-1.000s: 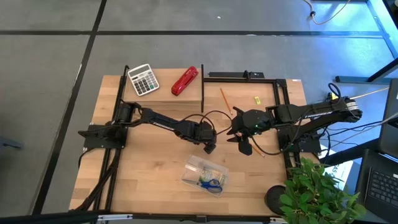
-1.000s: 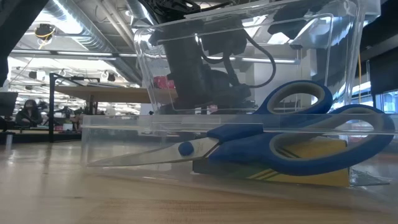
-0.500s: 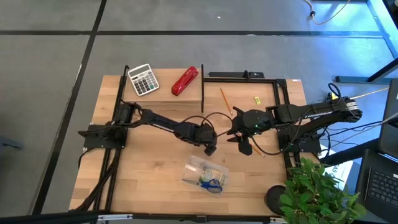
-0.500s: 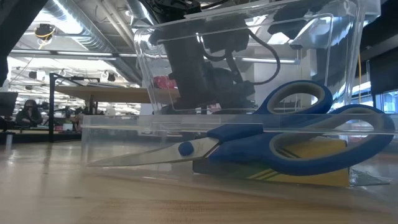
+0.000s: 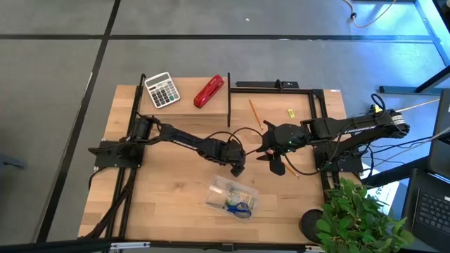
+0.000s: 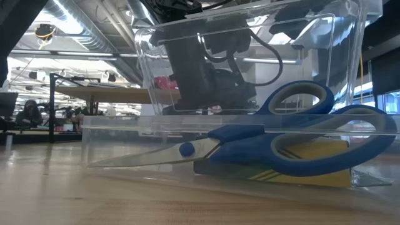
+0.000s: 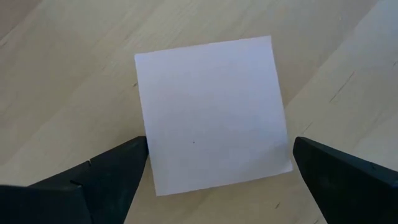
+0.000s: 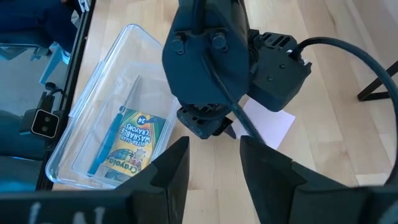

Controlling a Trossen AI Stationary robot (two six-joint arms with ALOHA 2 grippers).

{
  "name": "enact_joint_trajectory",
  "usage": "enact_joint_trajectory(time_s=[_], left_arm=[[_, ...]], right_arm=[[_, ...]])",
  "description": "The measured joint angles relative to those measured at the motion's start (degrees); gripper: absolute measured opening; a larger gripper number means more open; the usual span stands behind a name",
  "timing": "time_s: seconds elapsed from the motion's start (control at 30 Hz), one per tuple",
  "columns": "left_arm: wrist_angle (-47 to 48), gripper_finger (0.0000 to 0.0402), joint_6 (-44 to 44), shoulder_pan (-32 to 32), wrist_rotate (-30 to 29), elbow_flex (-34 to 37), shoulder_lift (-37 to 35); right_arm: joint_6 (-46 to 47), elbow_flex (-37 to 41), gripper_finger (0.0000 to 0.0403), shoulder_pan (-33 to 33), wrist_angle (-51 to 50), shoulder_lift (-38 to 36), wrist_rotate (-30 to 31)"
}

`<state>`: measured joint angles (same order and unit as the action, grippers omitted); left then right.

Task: Pack school essentials
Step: Put the pink sticky note into the transparent supply box

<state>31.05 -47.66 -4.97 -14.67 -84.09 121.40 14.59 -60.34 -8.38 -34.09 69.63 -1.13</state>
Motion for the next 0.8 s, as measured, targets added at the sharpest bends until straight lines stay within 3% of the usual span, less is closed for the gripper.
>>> enact_joint_trajectory(time_s=[0.6,0.8], left_arm=[[-0.89,0.04,0.39,0.06,-0.09,-0.07,0.63],[-1.05,0.0374,0.37,0.08,0.01,-0.04,0.68]], right_arm=[[0.07,-0.02,0.0145,0.02,0.01,-0.02,-0.01],[0.07,-0.02,0.0145,0.01,0.01,-0.02,-0.02]])
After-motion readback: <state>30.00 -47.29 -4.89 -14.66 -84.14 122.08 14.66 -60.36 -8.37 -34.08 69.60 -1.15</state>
